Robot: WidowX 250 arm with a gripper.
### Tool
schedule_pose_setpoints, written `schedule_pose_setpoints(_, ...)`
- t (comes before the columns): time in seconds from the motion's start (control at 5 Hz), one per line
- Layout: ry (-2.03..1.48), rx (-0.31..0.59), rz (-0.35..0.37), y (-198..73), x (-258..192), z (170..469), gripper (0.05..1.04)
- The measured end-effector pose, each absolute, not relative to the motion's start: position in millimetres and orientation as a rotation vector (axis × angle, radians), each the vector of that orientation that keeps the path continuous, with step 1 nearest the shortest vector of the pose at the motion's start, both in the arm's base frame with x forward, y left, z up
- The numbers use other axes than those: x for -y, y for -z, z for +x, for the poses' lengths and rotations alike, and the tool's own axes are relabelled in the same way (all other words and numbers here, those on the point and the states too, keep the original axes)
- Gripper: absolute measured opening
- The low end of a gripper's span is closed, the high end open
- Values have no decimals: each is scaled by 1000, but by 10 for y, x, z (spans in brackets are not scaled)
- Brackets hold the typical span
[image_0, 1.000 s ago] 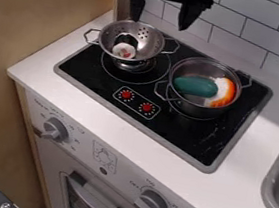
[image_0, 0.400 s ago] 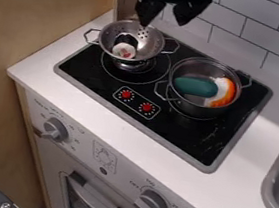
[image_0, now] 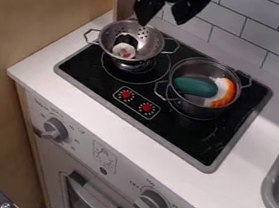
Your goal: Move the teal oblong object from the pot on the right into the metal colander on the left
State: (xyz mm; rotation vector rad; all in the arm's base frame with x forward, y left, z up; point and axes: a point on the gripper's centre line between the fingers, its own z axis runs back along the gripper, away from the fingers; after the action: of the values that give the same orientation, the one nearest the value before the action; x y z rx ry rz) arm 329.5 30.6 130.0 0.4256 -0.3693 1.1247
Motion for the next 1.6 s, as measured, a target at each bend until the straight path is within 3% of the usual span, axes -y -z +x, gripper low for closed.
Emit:
schedule_pose_setpoints(0.2, -1140, 370, 426, -1303, -287, 3287, 999)
schedule_pose_setpoints(0.4, -1306, 366, 469, -1140, -39, 3284, 999)
schedule_pose_setpoints(0.6, -1454, 391, 396, -1076, 293, 3329, 999)
schedule_pose_setpoints(0.8, -1540, 441, 244, -957, 491, 3433, 999)
schedule_pose_setpoints(1.2, -1541, 507, 95, -712, 610, 3562, 999)
schedule_pose_setpoints(1.6, -1528, 529, 126, -589, 548, 3564, 999)
